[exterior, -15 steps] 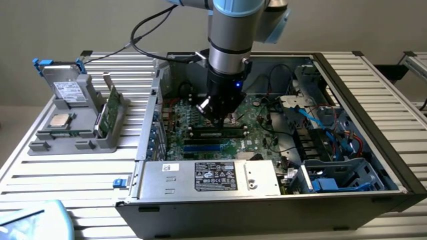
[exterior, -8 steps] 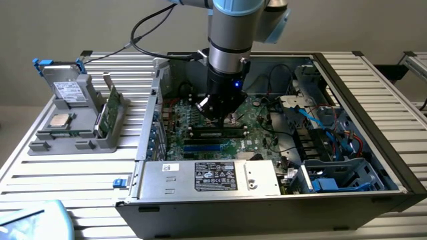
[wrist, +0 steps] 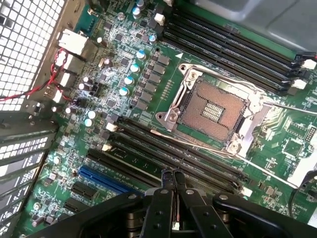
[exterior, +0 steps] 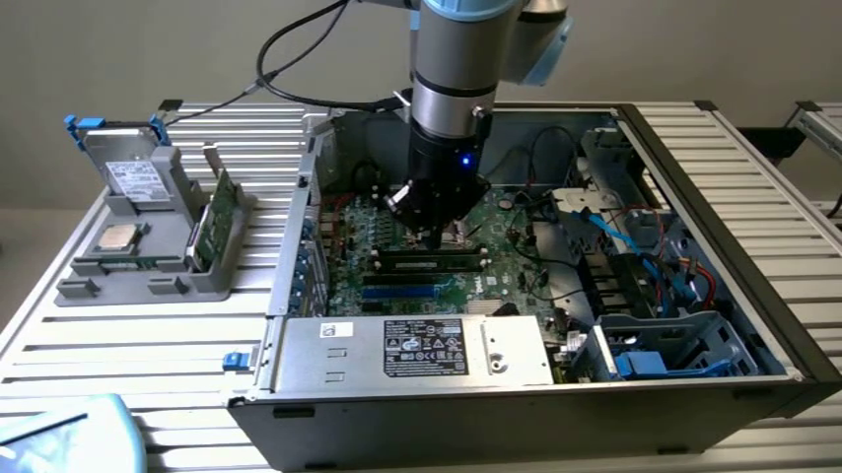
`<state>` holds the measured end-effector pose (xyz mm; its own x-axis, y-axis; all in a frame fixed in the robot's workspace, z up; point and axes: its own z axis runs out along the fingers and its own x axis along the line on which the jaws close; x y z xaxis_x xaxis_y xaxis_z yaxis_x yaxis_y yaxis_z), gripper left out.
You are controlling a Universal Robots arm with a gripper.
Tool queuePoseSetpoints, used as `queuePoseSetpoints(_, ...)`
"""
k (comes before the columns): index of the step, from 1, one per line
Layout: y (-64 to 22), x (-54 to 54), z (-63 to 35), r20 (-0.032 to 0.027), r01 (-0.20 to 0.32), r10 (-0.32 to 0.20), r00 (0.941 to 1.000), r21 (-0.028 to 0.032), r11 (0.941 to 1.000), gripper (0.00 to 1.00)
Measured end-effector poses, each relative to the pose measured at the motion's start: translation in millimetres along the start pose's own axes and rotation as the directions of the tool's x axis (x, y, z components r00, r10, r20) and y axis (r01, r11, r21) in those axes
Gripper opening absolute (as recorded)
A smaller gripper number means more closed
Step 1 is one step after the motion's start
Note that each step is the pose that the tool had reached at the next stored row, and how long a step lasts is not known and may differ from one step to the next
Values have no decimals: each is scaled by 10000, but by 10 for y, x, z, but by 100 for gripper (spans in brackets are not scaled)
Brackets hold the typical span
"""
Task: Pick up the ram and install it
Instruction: 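Press down the ram until it locks into place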
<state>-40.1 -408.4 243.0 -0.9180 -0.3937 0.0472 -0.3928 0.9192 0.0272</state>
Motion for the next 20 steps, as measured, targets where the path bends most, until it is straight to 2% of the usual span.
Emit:
queuePoseSetpoints(4, 1, 1, -16, -18, -382, 382, 9993, 53, 9993, 11)
queuePoseSetpoints(10, 0, 1, -19, -86, -896, 899, 9959, 290, 9956, 11)
queuePoseSetpoints(12, 1, 1, -19, -87, -1054, 1058, 9943, 383, 9937, 11)
queuePoseSetpoints(13, 1, 1, -19, -67, -1132, 1136, 9935, 433, 9926, 11)
queuePoseSetpoints(15, 1, 1, -19, 11, -1280, 1281, 9918, 529, 9904, 11)
queuePoseSetpoints(18, 1, 1, -19, 158, -1509, 1502, 9885, 664, 9863, 11)
queuePoseSetpoints(20, 0, 2, -20, 274, -1671, 1656, 9858, 729, 9832, 11)
